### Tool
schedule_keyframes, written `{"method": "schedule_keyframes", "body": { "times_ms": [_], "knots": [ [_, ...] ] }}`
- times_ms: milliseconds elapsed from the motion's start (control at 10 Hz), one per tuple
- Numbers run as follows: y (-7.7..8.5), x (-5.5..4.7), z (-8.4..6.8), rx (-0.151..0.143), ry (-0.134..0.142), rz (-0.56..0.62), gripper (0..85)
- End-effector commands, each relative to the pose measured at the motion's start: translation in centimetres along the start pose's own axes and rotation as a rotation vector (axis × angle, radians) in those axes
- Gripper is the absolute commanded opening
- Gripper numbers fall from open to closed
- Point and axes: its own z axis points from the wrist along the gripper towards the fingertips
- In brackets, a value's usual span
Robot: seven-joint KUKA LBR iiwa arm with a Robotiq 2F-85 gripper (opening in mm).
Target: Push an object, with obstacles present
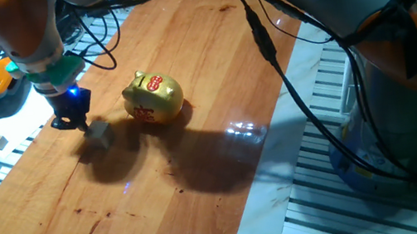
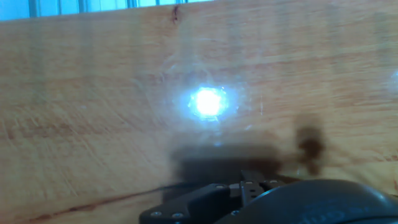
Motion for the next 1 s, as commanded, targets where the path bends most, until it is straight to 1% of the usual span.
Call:
{"method": "schedule_keyframes", "body": {
  "times_ms": [0, 100, 200, 400, 600, 700, 900],
  "knots": [
    [-0.1, 0.1, 0.0, 0.003, 0.001, -0.003, 0.0],
    [-0.1, 0.4, 0.2, 0.003, -0.001, -0.006, 0.0],
    [-0.2, 0.6, 0.5, 0.003, -0.008, -0.006, 0.0],
    [-0.2, 1.0, 0.9, 0.001, -0.008, -0.006, 0.0],
    [0.0, 1.5, 0.8, 0.004, 0.005, -0.011, 0.0],
    [0.1, 1.7, 0.7, -0.002, 0.016, -0.022, 0.0],
    [0.0, 2.2, 0.5, 0.0, 0.026, -0.041, 0.0]
  ]
}}
